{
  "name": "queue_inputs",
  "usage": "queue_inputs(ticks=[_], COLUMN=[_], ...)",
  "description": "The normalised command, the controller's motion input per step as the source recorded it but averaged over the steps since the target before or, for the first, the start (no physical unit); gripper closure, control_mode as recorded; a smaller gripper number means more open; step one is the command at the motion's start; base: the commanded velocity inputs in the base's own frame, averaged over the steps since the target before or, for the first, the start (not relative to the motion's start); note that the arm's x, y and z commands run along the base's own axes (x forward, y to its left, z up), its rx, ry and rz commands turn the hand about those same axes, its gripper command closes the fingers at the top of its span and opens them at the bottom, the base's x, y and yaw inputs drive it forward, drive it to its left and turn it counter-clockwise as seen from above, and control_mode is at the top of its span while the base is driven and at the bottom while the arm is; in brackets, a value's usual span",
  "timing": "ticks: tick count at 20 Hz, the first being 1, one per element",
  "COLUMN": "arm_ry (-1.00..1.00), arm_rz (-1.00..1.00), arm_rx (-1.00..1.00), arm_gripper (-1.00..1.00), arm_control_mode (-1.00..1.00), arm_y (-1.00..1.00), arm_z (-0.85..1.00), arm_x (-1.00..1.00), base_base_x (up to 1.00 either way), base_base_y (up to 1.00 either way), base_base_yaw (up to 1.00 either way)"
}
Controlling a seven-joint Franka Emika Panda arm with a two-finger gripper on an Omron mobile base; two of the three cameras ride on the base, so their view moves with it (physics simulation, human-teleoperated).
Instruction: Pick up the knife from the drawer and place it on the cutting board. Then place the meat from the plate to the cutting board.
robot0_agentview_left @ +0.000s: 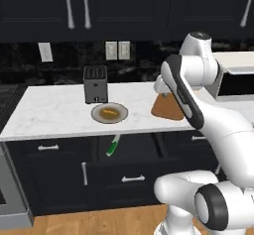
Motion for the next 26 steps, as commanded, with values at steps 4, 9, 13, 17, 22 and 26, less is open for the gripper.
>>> queue_inputs(ticks=[4,9,13,17,22,26], arm_ry=[0.0,0.0,0.0,0.0,0.0,0.0], arm_rz=[0.0,0.0,0.0,0.0,0.0,0.0], arm_rx=[0.0,0.0,0.0,0.0,0.0,0.0], arm_gripper=[-1.0,-1.0,-1.0,-1.0,-1.0,-1.0], arm_control_mode=[1.0,1.0,1.0,1.0,1.0,1.0], arm_y=[0.0,0.0,0.0,0.0,0.0,0.0], arm_z=[0.0,0.0,0.0,0.0,0.0,0.0], arm_x=[0.0,0.0,0.0,0.0,0.0,0.0], base_base_x=[0.32,0.51,0.53,0.15,0.04,0.27], base_base_y=[-1.0,-0.77,-0.19,-0.16,-0.4,-0.55], base_base_yaw=[0.15,0.22,0.28,0.28,0.28,0.3])
